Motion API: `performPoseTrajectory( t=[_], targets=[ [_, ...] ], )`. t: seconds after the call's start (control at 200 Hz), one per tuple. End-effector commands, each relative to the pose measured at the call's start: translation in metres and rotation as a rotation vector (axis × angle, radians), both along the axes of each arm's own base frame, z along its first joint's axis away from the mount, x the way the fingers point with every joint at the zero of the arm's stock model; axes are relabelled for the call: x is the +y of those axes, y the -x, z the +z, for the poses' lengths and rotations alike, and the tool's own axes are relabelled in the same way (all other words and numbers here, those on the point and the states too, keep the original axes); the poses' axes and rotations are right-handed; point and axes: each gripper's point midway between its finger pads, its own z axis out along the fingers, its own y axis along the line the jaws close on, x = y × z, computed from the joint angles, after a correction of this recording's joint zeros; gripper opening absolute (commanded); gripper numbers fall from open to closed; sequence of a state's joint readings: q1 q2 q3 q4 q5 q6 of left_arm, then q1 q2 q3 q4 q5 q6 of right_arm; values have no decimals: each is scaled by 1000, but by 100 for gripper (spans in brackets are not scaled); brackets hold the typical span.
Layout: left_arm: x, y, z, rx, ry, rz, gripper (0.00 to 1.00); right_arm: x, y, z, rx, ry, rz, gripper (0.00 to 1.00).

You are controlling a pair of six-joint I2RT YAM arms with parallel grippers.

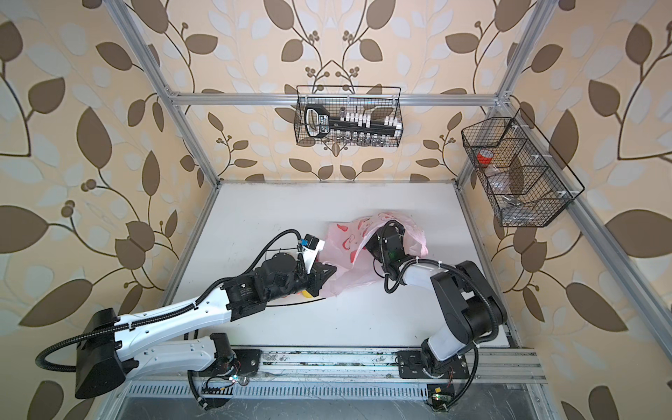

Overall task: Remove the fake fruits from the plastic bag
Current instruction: 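Lift the strawberry out of the bag toward the plate with the right gripper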

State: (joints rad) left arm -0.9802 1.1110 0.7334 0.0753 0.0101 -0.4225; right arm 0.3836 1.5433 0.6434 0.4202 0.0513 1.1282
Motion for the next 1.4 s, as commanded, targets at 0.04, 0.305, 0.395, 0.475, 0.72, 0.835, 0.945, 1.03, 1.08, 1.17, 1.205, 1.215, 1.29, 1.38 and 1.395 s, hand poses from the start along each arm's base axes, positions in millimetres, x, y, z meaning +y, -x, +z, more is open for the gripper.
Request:
performPoseTrajectory(
  t=[0.04, 0.305, 0.395, 0.475, 0.72, 0.835, 0.945, 1.03, 1.08, 1.17, 1.205, 1.215, 1.29, 1.38, 1.395],
  targets=[
    [-1, -19, 28, -67, 57, 63, 0, -6, 19, 16, -23, 25, 29, 40],
    [11, -51, 31, -48, 81, 145, 0, -26, 50, 20, -15, 109, 25, 40],
    [8, -56, 32, -52, 82, 150, 0, -35, 57, 16, 0, 152, 8, 40],
    [4, -59, 32, -44, 90, 146, 0, -41, 62, 13, 11, 171, -4, 40],
    [-19, -61, 32, -14, 134, 86, 0, -26, 70, -5, 70, 159, 40, 40],
    [-19, -70, 30, -20, 122, 124, 0, -21, 74, -3, 79, 151, 57, 40],
    [-16, -84, 26, -40, 99, 190, 0, -15, 84, 1, 95, 129, 102, 40],
    [-15, -94, 24, -54, 82, 225, 0, -13, 92, 7, 92, 125, 137, 40],
    [-16, -98, 22, -54, 76, 231, 0, -13, 98, 12, 85, 127, 155, 40],
    [-19, -103, 21, -57, 70, 232, 0, -14, 106, 22, 68, 129, 184, 41],
    [-20, -103, 19, -55, 67, 227, 0, -13, 110, 25, 63, 126, 196, 41],
    [-20, -104, 19, -54, 67, 228, 0, -13, 111, 26, 61, 125, 199, 41],
    [-21, -106, 17, -52, 62, 230, 0, -11, 117, 34, 42, 117, 226, 41],
    [-22, -110, 8, -40, 47, 230, 0, -8, 124, 40, 40, 112, 264, 41],
    [-22, -111, 5, -36, 41, 232, 0, -7, 125, 42, 35, 111, 275, 41]
  ],
)
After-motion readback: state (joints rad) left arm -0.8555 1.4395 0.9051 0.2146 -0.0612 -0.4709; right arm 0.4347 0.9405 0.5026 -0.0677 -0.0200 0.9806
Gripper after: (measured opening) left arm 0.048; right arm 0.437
